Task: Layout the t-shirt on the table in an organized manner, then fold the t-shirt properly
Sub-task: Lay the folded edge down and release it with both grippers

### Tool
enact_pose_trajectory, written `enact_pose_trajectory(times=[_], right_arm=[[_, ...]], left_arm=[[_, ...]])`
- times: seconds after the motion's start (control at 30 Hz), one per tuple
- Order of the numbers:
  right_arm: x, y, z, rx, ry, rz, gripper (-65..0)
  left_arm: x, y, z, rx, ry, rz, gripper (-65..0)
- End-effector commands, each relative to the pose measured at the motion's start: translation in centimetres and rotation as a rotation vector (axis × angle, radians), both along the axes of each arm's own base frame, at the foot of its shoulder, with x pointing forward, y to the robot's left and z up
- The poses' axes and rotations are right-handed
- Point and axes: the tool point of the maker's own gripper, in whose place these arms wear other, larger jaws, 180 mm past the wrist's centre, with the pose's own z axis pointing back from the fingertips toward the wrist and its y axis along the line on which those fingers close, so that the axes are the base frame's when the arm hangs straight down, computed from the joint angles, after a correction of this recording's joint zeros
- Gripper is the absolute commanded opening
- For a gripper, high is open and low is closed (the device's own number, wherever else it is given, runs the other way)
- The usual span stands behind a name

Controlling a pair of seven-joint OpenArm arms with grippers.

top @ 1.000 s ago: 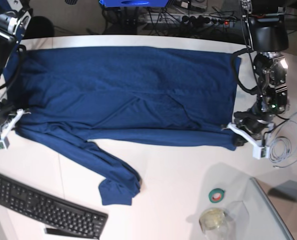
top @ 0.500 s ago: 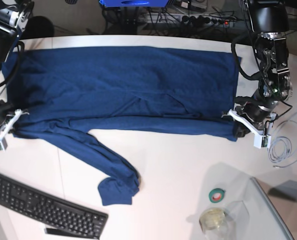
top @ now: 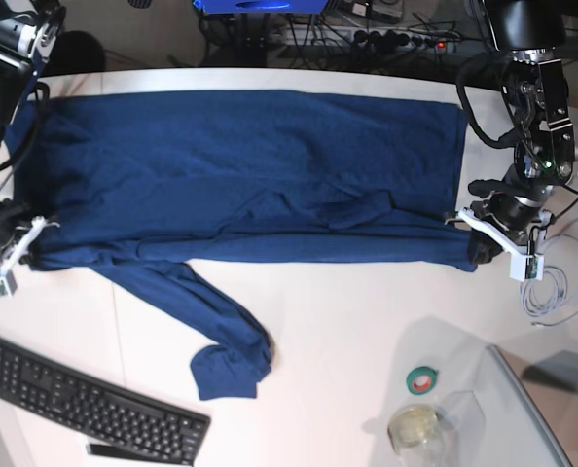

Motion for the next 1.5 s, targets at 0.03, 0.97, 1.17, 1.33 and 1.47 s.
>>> enact_pose_trajectory(times=[0.03,0.97,1.17,1.33,1.47], right_arm=[[2.2,-1.0,2.2,-0.002,-0.085,-0.004,-64.8],[-1.0,-0.8,1.1,-0.024,-0.045,0.046,-64.8],[-1.9,-0.9,0.9,-0.035,-0.034,0.050,-64.8],[-2.7,-0.9,0.4,-0.033,-0.019,0.049,-64.8],[-3.1,-0.8,1.2,-0.060,-0.034,0.060,-64.8]], left_arm=[[1.3,0.2,2.9,0.020,-0.092,-0.008,-65.0],[-3.6,1.1,2.3,0.055,0.011,0.021,-65.0],[-5.1,1.5,1.8,0.065,0.037,0.008,-65.0],[-5.8,0.8,1.0,0.047,0.053,-0.005,-65.0],[-6.2,0.8,0.6,0.047,0.066,-0.003,-65.0]])
